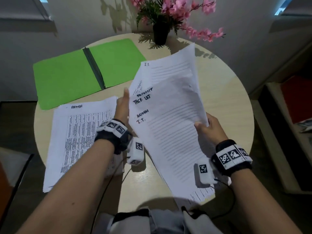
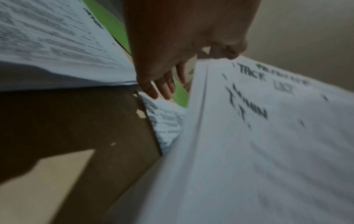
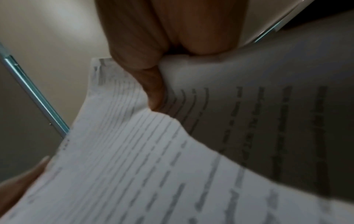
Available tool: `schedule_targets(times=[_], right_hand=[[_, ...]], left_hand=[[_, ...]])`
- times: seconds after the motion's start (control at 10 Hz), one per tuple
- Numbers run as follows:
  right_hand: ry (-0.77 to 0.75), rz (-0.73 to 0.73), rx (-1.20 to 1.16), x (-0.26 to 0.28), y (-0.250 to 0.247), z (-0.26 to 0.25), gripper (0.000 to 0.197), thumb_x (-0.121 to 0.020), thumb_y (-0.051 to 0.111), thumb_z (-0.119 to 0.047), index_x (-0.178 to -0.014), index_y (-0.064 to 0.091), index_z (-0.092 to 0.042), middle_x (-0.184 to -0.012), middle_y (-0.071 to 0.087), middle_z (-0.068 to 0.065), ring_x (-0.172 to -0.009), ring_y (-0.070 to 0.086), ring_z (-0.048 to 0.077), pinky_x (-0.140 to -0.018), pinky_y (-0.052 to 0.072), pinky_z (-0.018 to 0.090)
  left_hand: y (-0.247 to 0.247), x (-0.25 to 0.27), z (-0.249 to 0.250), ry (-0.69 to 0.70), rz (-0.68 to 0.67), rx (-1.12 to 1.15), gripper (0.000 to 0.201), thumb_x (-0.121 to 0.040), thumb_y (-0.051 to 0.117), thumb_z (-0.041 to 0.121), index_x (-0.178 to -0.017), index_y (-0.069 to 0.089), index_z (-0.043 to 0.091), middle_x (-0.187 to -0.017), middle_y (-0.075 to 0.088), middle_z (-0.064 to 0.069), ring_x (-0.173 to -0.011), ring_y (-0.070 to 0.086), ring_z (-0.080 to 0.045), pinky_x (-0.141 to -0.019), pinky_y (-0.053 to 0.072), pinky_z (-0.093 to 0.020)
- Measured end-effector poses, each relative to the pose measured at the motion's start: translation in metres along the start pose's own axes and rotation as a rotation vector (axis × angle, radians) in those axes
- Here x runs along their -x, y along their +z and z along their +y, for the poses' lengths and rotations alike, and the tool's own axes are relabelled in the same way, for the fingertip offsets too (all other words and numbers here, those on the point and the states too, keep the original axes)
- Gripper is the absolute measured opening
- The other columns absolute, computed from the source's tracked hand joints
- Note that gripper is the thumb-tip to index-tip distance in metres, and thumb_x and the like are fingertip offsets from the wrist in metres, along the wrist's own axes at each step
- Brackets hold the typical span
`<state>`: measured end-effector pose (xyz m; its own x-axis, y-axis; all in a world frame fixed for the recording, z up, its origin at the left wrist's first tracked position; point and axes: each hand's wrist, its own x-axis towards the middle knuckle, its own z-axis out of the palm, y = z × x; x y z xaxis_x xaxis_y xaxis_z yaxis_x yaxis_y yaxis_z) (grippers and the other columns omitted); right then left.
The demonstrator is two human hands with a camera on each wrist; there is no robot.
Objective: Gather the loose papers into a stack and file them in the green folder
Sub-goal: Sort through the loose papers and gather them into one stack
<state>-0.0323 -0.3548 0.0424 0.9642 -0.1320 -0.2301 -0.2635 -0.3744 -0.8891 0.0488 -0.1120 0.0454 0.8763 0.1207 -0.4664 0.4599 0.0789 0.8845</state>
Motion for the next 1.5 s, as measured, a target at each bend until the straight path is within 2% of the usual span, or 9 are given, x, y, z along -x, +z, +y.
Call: schedule_targets(times=[0.2, 0.3, 0.4, 0.6, 0.8, 1.0, 1.2, 1.3, 1.5], right_hand=[[0.037, -0.145, -0.014, 0.005, -0.006, 0.003, 0.055, -0.061, 0.056, -0.042, -0.102, 0.063, -0.007, -0.092, 0.068, 0.003, -0.083, 0.066, 0.016, -0.068, 0.049, 0.023], [0.09, -0.152, 0.003, 0.004, -0.011, 0.006, 0.06, -0.061, 0.059, -0.042, -0.107, 0.062, -0.002, -0.096, 0.068, 0.01, -0.089, 0.067, 0.023, -0.075, 0.05, 0.028], [0.195, -0.103, 0.126, 0.001, -0.016, 0.01, 0.035, -0.085, 0.055, -0.017, -0.117, 0.057, -0.003, -0.113, 0.065, 0.019, -0.103, 0.061, 0.033, -0.083, 0.047, 0.036], [0.337, 0.197, 0.375, -0.003, -0.024, 0.014, 0.025, -0.091, 0.046, -0.003, -0.11, 0.058, 0.007, -0.095, 0.059, 0.021, -0.094, 0.059, 0.034, -0.061, 0.037, 0.025], [0.269, 0.632, 0.11, -0.015, -0.047, -0.013, 0.022, -0.09, 0.045, -0.003, -0.106, 0.06, 0.002, -0.095, 0.058, 0.018, -0.082, 0.056, 0.029, -0.066, 0.037, 0.021], [0.325, 0.377, 0.126, -0.049, -0.042, 0.002, 0.027, -0.086, 0.052, -0.009, -0.111, 0.06, -0.002, -0.094, 0.056, 0.013, -0.091, 0.055, 0.027, -0.076, 0.041, 0.033], [0.417, 0.186, 0.313, -0.036, 0.003, 0.02, 0.031, -0.089, 0.05, -0.006, -0.118, 0.055, 0.004, -0.121, 0.059, 0.025, -0.091, 0.053, 0.028, -0.074, 0.04, 0.03], [0.404, 0.148, 0.286, -0.029, 0.013, 0.025, 0.031, -0.09, 0.045, -0.002, -0.121, 0.05, 0.002, -0.122, 0.057, 0.024, -0.085, 0.046, 0.022, -0.071, 0.037, 0.027], [0.433, 0.295, 0.09, -0.018, 0.012, 0.026, 0.039, -0.09, 0.043, 0.004, -0.127, 0.033, 0.0, -0.117, 0.054, 0.021, -0.072, 0.048, 0.024, -0.046, 0.042, 0.019]], left_hand=[[-0.01, -0.005, 0.012, -0.273, -0.24, -0.105, 0.049, -0.096, 0.042, 0.033, -0.136, 0.044, 0.005, -0.107, 0.073, -0.011, -0.091, 0.072, -0.022, -0.075, 0.056, -0.034], [-0.006, -0.01, -0.005, -0.253, -0.114, -0.462, 0.043, -0.099, 0.031, 0.01, -0.139, 0.034, -0.006, -0.146, 0.04, -0.023, -0.134, 0.042, -0.032, -0.107, 0.037, -0.034], [0.003, -0.005, -0.029, -0.057, -0.09, -0.893, 0.048, -0.095, 0.04, 0.004, -0.142, 0.029, -0.003, -0.146, 0.034, -0.028, -0.132, 0.039, -0.038, -0.105, 0.036, -0.036], [0.011, -0.018, -0.05, 0.156, -0.099, -1.421, 0.082, -0.077, 0.061, 0.054, -0.141, 0.029, 0.013, -0.155, 0.013, -0.017, -0.144, 0.009, -0.035, -0.116, 0.015, -0.049], [0.014, -0.01, -0.058, 0.274, -0.197, -1.577, 0.073, -0.08, 0.057, 0.053, -0.136, 0.036, 0.01, -0.145, 0.036, -0.016, -0.139, 0.027, -0.031, -0.117, 0.013, -0.047], [0.019, 0.01, -0.057, 0.348, -0.205, -1.53, 0.042, -0.087, 0.05, 0.042, -0.117, 0.052, 0.013, -0.122, 0.06, -0.011, -0.121, 0.049, -0.028, -0.113, 0.022, -0.043], [0.017, -0.012, -0.045, -0.032, 0.146, -1.185, 0.067, -0.085, 0.061, 0.032, -0.133, 0.032, -0.005, -0.145, 0.027, -0.021, -0.135, 0.026, -0.036, -0.109, 0.031, -0.044], [0.024, -0.015, -0.048, -0.101, 0.101, -1.104, 0.041, -0.09, 0.054, 0.017, -0.121, 0.047, -0.007, -0.141, 0.031, -0.022, -0.129, 0.034, -0.039, -0.105, 0.036, -0.042], [0.029, -0.009, 0.023, 0.308, 0.213, -0.72, 0.028, -0.094, 0.034, 0.001, -0.119, 0.046, -0.002, -0.105, 0.059, -0.021, -0.095, 0.06, -0.035, -0.071, 0.049, -0.031]])
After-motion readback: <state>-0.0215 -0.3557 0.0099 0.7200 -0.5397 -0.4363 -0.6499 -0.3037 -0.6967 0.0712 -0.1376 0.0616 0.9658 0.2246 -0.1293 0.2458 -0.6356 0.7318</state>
